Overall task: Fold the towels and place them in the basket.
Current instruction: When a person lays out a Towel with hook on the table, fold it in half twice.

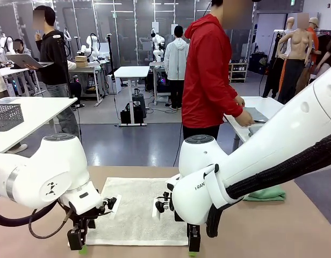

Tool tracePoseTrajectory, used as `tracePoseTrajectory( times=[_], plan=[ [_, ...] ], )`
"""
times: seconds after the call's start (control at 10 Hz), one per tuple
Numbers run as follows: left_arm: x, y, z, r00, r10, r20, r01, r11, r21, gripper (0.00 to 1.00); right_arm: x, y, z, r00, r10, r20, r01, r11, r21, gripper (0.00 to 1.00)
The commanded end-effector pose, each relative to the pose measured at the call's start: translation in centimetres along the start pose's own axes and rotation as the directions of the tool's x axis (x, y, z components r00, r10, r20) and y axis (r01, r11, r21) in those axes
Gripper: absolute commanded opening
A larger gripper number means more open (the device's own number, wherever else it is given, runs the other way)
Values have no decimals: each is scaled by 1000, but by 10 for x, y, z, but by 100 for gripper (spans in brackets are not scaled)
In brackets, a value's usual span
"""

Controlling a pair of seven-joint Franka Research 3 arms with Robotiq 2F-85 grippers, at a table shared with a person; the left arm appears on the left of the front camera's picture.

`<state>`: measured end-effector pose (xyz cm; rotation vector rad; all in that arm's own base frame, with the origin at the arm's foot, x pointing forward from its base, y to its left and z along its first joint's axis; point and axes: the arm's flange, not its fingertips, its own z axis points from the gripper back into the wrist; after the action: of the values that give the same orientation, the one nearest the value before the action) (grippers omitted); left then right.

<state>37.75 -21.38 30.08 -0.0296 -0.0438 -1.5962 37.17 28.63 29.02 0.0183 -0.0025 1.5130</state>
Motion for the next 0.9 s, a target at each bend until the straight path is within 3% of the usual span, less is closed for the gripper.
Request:
tracePoseTrajectory(
  times=[0.0, 0.1, 0.2, 0.5, 0.7, 0.8],
  plan=[
    [0, 5, -3, 1000, -10, 26, 10, 1000, 14, 95, -5, 1, -3, 1000, 1, 19, -1, 1000, -12, 80],
    [1, 5, -2, 1000, -14, 16, 14, 1000, 27, 85, -6, 1, -3, 1000, 2, 22, -1, 1000, -11, 80],
    [1, 5, -2, 1000, -13, 14, 13, 1000, 25, 76, -6, 0, -3, 1000, -4, 23, 4, 1000, -12, 60],
    [-2, 6, -2, 1000, 1, 21, -2, 1000, 16, 76, -7, 0, -2, 1000, -7, 24, 7, 1000, -12, 60],
    [-2, 7, -3, 1000, 10, 11, -10, 1000, 24, 57, -7, 0, -2, 999, -14, 30, 15, 1000, -16, 60],
    [-2, 7, -2, 1000, 11, 16, -11, 1000, 24, 57, -8, 0, -1, 999, -16, 29, 16, 1000, -16, 60]
  ],
)
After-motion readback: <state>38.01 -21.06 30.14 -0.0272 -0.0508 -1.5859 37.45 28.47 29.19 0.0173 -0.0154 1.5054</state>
